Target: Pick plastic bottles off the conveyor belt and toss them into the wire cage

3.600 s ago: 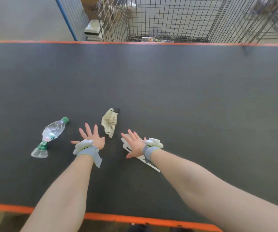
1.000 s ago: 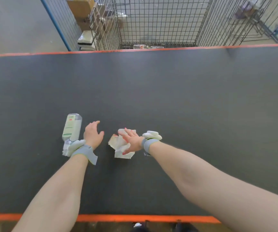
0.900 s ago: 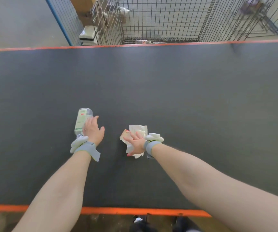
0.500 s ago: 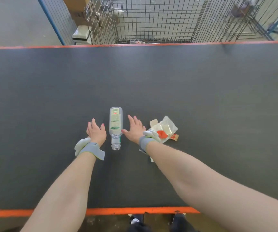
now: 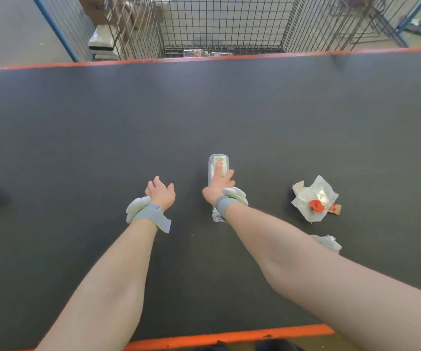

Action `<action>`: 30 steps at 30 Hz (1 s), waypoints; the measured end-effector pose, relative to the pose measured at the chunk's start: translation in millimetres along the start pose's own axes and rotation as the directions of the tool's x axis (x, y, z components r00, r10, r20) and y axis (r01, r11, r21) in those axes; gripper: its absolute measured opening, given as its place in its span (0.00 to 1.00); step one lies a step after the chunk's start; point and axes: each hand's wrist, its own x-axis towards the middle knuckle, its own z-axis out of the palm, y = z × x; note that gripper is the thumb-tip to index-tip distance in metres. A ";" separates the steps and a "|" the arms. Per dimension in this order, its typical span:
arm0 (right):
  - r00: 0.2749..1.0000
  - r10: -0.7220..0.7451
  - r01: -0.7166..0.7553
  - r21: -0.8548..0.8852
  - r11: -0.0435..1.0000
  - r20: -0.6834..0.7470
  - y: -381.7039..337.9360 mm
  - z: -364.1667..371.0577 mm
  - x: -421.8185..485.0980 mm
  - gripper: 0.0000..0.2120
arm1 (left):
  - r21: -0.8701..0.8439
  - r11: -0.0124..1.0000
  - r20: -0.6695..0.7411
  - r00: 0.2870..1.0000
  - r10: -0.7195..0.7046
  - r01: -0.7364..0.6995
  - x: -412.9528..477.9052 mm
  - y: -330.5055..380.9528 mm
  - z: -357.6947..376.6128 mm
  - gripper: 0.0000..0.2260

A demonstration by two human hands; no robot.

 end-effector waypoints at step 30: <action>0.921 -0.250 0.210 0.161 0.964 0.298 -112.5 -79.0 149.5 0.42 | 0.394 0.919 0.074 0.997 -0.036 0.004 102.0 97.9 -34.0 0.33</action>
